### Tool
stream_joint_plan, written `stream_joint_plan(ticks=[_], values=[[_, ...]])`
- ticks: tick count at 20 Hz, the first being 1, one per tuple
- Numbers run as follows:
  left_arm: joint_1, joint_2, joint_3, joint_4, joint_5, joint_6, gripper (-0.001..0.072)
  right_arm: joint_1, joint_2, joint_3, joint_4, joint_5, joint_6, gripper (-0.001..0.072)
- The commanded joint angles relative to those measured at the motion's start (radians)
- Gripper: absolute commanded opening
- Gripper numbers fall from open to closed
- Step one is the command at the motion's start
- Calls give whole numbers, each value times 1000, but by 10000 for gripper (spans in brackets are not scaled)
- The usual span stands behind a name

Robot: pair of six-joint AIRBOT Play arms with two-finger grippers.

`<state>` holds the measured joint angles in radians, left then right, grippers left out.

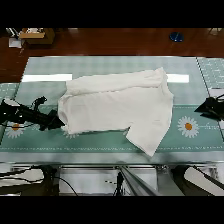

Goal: Fold the shirts.

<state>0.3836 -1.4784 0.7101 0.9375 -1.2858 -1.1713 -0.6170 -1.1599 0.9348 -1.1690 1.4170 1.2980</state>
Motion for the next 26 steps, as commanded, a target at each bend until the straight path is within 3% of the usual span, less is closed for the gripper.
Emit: stream_joint_plan(ticks=[1, 8, 12, 15, 17, 19, 21, 24, 26], values=[[5, -2, 0, 4, -9, 19, 22, -11, 55, -195, 74, -34, -29, 435], [5, -2, 0, 3, -13, 19, 22, -8, 55, -436, 314, -232, -58, 460], [5, -2, 0, -12, -12, 39, 22, 9, 55, -509, 345, -307, -58, 459], [5, -2, 0, -105, -11, 87, 22, 159, 55, -527, 365, -447, -40, 454], [5, -2, 0, -171, -9, 122, 22, 254, 55, -526, 429, -595, 10, 294], [5, 0, 10, -202, -15, 131, 22, 296, 55, -502, 512, -666, 8, 27], [5, 13, 55, -205, -69, 131, 22, 296, 56, -409, 531, -612, -42, 25], [5, 111, 199, -254, -161, 142, 21, 296, 80, -141, 531, -405, -163, 25], [5, 225, 339, -331, -184, 137, 20, 296, 132, 75, 531, -333, -167, 25]])
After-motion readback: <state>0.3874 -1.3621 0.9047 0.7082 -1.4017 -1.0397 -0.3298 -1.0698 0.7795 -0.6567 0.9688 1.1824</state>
